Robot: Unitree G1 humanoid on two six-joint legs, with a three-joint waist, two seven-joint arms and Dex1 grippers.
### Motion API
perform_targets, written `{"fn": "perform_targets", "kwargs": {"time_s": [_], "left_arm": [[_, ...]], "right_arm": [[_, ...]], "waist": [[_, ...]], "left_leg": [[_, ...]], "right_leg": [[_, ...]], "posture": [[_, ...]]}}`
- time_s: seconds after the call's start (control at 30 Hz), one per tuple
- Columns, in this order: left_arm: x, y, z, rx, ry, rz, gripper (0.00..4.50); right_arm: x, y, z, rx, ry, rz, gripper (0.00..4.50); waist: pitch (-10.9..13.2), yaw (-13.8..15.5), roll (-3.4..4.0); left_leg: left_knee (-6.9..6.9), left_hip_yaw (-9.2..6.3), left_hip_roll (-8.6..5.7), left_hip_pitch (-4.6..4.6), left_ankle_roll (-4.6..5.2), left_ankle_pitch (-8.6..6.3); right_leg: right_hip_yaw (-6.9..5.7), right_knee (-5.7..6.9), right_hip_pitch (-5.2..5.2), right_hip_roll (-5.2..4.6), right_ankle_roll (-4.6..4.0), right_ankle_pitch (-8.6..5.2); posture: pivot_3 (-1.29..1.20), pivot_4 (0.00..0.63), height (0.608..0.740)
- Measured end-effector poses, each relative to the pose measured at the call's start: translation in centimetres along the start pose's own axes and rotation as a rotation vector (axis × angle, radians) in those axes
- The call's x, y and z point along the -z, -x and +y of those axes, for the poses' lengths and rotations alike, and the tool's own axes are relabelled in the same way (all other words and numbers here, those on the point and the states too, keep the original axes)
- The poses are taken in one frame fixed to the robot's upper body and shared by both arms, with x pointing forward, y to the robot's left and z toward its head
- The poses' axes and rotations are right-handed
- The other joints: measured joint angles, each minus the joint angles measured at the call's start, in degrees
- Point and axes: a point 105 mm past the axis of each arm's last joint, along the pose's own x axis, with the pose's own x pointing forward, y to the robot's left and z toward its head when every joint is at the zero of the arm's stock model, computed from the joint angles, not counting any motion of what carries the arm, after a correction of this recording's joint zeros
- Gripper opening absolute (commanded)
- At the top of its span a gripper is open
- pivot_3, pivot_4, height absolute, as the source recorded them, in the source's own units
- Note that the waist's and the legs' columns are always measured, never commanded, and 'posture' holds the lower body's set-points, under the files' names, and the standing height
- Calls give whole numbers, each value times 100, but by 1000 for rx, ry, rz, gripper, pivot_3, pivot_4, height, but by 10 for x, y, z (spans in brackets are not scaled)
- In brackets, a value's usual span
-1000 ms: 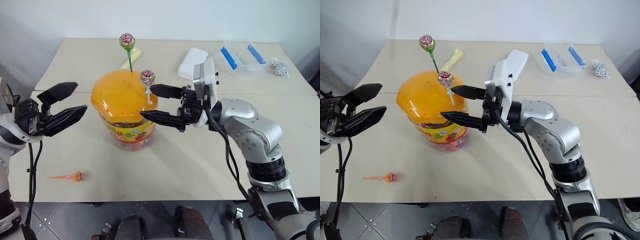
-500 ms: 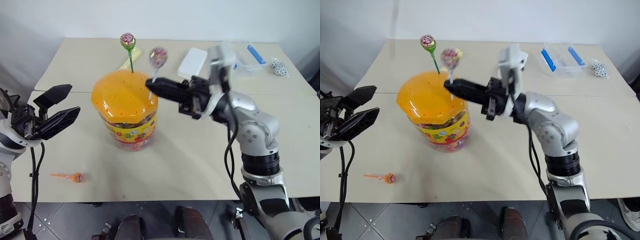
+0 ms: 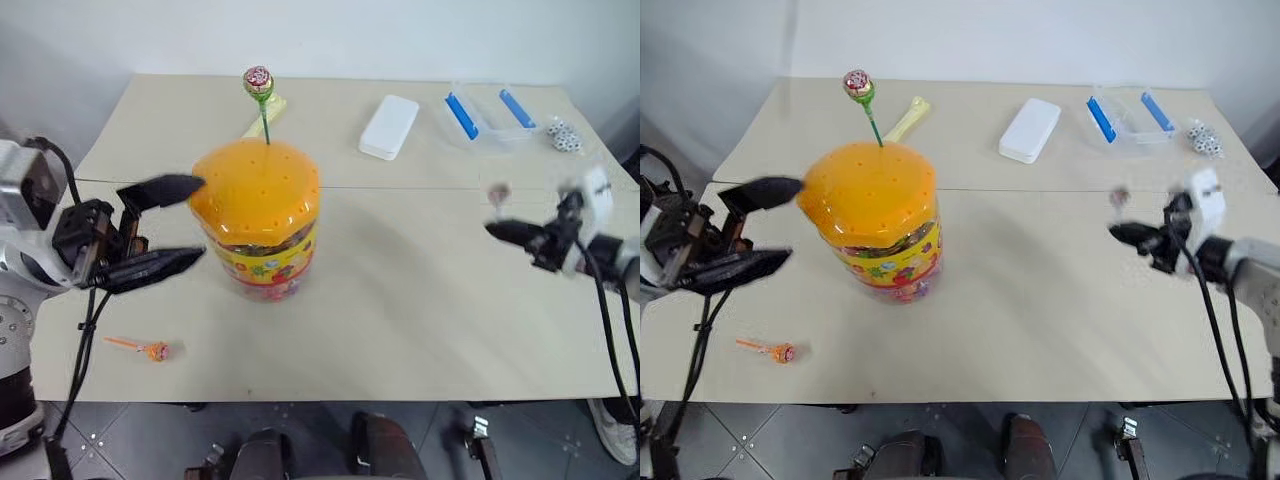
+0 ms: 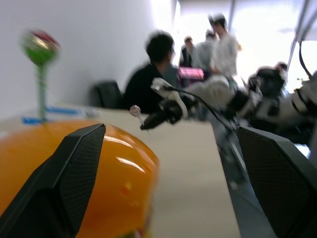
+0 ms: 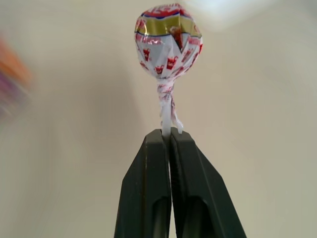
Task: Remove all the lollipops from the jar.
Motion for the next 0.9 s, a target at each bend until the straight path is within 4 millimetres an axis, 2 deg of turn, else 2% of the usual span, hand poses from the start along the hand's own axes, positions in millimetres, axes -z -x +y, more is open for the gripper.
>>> {"fn": "perform_targets", "kwargs": {"time_s": [0.07, 0.2, 0.3, 0.53, 0.6, 0.63, 0.73, 0.77, 0.83, 0.9], "left_arm": [[6, 7, -1, 4, -5, 77, 4500], [10, 23, 4, -17, -9, 145, 4500], [10, 30, 4, -5, -8, 166, 4500], [10, 36, 9, -63, -10, 115, 4500], [6, 37, 12, -102, -3, 44, 4500], [3, 39, 14, -136, 2, 3, 4500], [-3, 43, 21, -219, 14, -76, 4500], [-5, 48, 24, -266, 12, -120, 4500], [-4, 59, 31, -347, 39, -175, 4500], [1, 67, 33, -401, 64, -196, 4500]], "right_arm": [[32, 5, -11, 70, 34, 161, 38], [71, 9, -26, 131, 10, 296, 38], [79, 13, -30, 134, 72, 336, 711], [83, 20, -26, 39, 67, 350, 3073], [67, 17, -18, -54, 119, 244, 3714], [47, 12, -10, -126, 145, 127, 4016], [-22, 5, 10, -249, 206, -187, 4016], [-55, 1, 24, -307, 210, -329, 4016], [-103, -6, 62, -450, 202, -521, 4016], [-124, -14, 95, -574, 197, -581, 4016]], "waist": [[0, -30, 2], [1, -57, 4], [1, -56, 5], [0, -21, 1], [1, -29, 4], [2, -50, 4], [5, -111, 8], [4, -128, 9], [4, -141, 10], [3, -110, 11]], "left_leg": [[1, 4, 3, 2, -5, 5], [0, 13, 7, 4, -5, 5], [-4, 15, 7, 2, -7, 4], [0, 8, 9, -3, -7, 4], [1, 10, 9, -2, -7, 4], [3, 11, 9, 0, -7, 5], [2, 18, 14, 15, -6, 5], [2, 8, 19, 21, -7, 5], [0, -13, 20, 20, -12, 6], [-1, -14, 19, 7, -14, 6]], "right_leg": [[5, -4, 0, 4, -3, -2], [10, -5, -2, 6, -5, -3], [11, -4, -8, 5, -4, -3], [8, -5, -8, 6, -4, -2], [10, -4, -8, 5, -4, -2], [11, -3, -8, 6, -4, -2], [24, 8, -8, 8, -4, -2], [27, 16, -9, 8, -6, -1], [27, 39, -24, 8, -8, -2], [16, 44, -34, 8, -9, -2]], "posture": [[0, 150, 740], [0, 150, 740], [0, 150, 740], [0, 150, 740], [0, 150, 740], [0, 150, 740], [0, 150, 740], [0, 150, 740], [0, 150, 740], [0, 150, 740]]}}
